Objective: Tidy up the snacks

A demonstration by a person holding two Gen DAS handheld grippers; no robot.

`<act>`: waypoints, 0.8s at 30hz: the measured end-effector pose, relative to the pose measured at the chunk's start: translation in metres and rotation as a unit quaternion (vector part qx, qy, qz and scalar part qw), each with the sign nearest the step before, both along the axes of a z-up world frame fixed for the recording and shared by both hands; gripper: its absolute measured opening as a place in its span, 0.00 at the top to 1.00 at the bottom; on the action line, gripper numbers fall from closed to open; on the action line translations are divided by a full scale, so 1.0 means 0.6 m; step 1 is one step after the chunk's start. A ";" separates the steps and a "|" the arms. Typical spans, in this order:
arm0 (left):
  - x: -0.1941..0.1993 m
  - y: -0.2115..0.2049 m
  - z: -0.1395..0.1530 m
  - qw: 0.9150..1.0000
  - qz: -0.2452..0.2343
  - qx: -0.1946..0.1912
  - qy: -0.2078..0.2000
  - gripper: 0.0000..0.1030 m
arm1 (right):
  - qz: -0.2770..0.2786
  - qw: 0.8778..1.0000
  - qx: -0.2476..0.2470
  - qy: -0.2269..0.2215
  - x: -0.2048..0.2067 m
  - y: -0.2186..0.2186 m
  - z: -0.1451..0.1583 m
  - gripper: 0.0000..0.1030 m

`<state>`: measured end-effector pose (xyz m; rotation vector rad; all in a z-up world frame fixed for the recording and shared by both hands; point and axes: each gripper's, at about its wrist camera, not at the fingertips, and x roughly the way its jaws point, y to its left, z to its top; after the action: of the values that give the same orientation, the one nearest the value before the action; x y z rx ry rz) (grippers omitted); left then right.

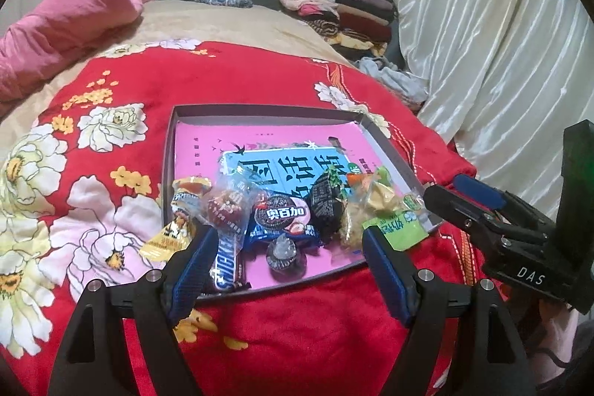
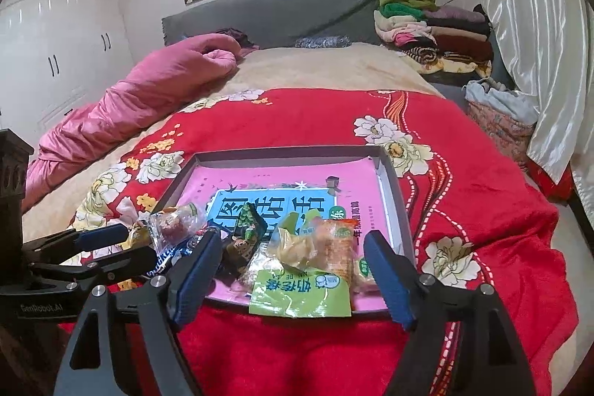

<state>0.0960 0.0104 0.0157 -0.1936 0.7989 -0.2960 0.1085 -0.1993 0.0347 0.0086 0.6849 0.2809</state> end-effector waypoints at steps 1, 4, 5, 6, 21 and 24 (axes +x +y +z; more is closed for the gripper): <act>-0.003 0.002 0.000 1.000 0.002 0.001 0.000 0.21 | 0.001 1.000 0.000 -0.002 -0.004 -0.002 0.002 0.22; -0.016 0.004 -0.001 1.000 0.006 -0.003 0.004 0.21 | 0.003 1.000 0.001 -0.006 -0.019 -0.006 0.006 0.09; -0.020 0.005 -0.002 1.000 0.007 -0.003 0.006 0.21 | 0.005 1.000 0.001 -0.005 -0.025 -0.007 0.006 0.09; -0.025 0.005 -0.003 1.000 0.008 -0.004 0.008 0.21 | 0.006 1.000 0.002 -0.002 -0.029 -0.008 0.006 0.09; -0.103 -0.035 -0.007 0.999 0.018 0.021 0.037 0.21 | 0.025 0.999 0.005 0.035 -0.111 -0.019 -0.013 0.05; -0.119 -0.043 -0.005 0.999 0.019 0.028 0.039 0.21 | 0.029 0.999 0.005 0.038 -0.126 -0.019 -0.014 0.03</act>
<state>0.0247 -0.0153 0.0125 -0.1683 0.8795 -0.2300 0.0331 -0.2104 0.0260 0.0083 0.7598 0.3405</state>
